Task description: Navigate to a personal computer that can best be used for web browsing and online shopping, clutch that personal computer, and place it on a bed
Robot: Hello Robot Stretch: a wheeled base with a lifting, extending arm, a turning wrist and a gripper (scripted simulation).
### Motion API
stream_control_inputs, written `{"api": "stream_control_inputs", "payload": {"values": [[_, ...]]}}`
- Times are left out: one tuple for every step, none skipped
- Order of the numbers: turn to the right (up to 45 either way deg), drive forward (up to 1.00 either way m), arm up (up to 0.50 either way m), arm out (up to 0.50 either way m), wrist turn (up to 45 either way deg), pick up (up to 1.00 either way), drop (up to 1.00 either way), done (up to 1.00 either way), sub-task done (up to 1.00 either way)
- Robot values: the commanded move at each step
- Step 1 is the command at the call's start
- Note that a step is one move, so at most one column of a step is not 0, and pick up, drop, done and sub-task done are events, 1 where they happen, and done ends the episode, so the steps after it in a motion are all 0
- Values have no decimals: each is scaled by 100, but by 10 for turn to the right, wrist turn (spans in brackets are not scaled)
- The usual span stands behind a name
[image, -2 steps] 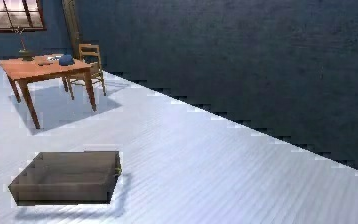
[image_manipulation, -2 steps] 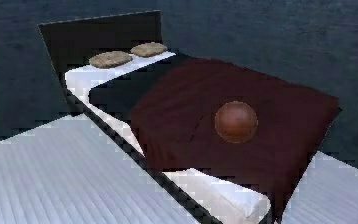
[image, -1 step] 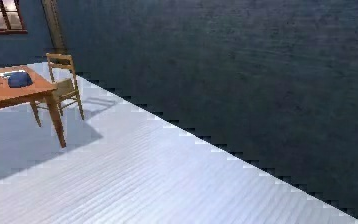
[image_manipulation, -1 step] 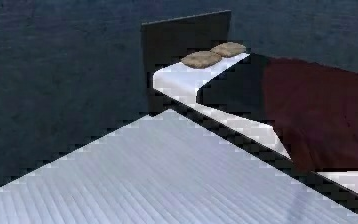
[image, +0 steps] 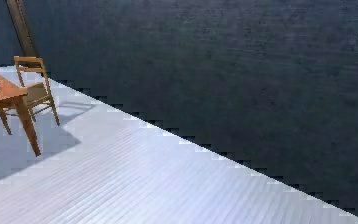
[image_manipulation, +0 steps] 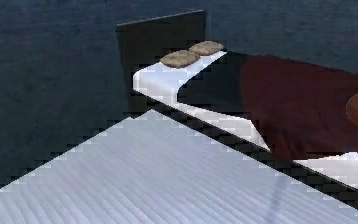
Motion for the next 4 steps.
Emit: {"api": "stream_control_inputs", "payload": {"values": [[0,75,0,0,0,0,0,0,0],[-300,0,0,0,0,0,0,0,0],[0,100,0,0,0,0,0,0,0],[0,90,0,0,0,0,0,0,0]]}}
